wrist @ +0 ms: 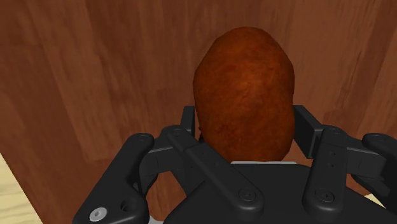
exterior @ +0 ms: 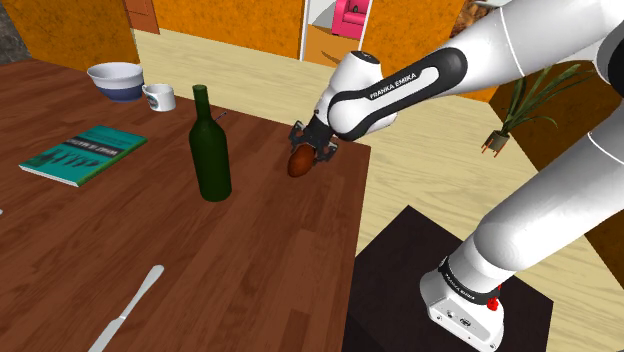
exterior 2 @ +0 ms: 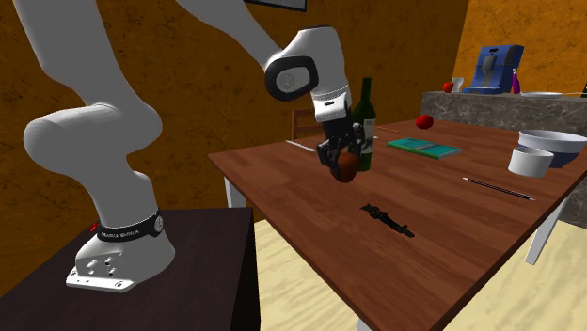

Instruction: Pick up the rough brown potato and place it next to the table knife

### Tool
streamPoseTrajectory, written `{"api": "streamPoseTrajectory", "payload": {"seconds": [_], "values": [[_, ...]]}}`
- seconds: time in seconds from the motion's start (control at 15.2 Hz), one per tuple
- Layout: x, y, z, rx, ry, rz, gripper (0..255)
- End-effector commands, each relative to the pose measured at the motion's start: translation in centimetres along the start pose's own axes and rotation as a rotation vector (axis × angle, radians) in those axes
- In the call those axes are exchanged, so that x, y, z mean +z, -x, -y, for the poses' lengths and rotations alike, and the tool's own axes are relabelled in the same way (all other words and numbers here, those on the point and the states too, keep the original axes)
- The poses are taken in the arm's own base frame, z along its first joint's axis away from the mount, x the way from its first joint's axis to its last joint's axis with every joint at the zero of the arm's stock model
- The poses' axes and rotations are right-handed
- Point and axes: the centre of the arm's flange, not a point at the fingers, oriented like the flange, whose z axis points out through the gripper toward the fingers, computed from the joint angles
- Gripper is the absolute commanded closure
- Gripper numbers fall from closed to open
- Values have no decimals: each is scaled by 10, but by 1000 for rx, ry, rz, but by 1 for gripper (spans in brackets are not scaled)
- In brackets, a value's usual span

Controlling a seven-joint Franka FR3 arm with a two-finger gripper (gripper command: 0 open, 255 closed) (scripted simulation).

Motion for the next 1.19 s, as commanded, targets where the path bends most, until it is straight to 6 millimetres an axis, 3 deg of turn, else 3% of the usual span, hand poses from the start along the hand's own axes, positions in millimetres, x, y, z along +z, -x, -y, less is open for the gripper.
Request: {"api": "streamPoseTrajectory", "payload": {"seconds": [0.0,0.99,1.12], "values": [[-10,1,4,0,0,0,255],[-81,-3,28,0,0,0,255],[-82,23,29,0,0,0,255]]}}
